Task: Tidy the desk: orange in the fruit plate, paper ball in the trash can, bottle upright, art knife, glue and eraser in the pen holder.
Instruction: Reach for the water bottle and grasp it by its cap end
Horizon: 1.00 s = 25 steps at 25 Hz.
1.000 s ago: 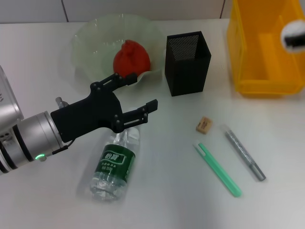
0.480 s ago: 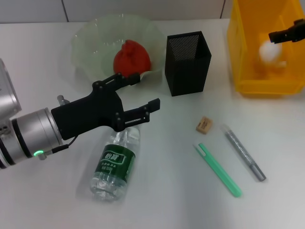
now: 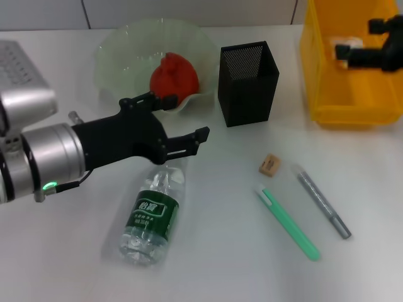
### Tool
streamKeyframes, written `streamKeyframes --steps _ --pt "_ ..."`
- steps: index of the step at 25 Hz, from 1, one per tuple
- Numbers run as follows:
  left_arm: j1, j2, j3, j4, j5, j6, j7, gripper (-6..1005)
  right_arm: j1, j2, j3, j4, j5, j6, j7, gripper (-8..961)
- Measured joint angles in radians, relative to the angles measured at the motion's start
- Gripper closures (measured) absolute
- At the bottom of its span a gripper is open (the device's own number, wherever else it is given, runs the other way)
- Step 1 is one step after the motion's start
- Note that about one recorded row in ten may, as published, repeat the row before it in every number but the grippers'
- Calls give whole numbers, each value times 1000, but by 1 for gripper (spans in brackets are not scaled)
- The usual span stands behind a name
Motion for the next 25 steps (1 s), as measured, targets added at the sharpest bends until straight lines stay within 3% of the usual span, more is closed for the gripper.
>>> streamKeyframes --steps 1,2,3,6,8,11,12,13,18,20,25 --pt "19 1 24 76 90 -18 -129 193 -47 1 -22 6 77 -2 -87 111" --pt "19 1 24 76 90 -18 -129 194 -98 2 -48 24 152 -2 -199 111" --pt "18 1 70 195 316 -19 -431 196 -126 2 -63 41 193 -1 -255 111" --pt "5 0 113 255 484 -15 -627 201 -202 3 -95 124 318 -34 -441 112" --pt "-34 -3 173 303 718 -6 -925 204 -219 0 -89 245 378 -143 -568 112" --pt "-44 -3 179 304 757 0 -981 208 -209 -3 -68 358 391 -244 -660 112" --pt "-103 -5 187 278 867 36 -1154 210 -204 -3 -58 397 391 -273 -691 112" --pt "-125 -7 184 254 880 47 -1176 211 -185 -3 -33 493 393 -332 -760 112" --pt "-161 -10 179 207 887 56 -1186 219 -154 -4 17 622 386 -380 -797 111" --pt "-213 -10 168 114 886 30 -1188 222 -149 -5 27 657 384 -390 -812 112" --pt "-273 -10 153 17 877 19 -1189 230 -145 -6 28 695 370 -390 -842 112"
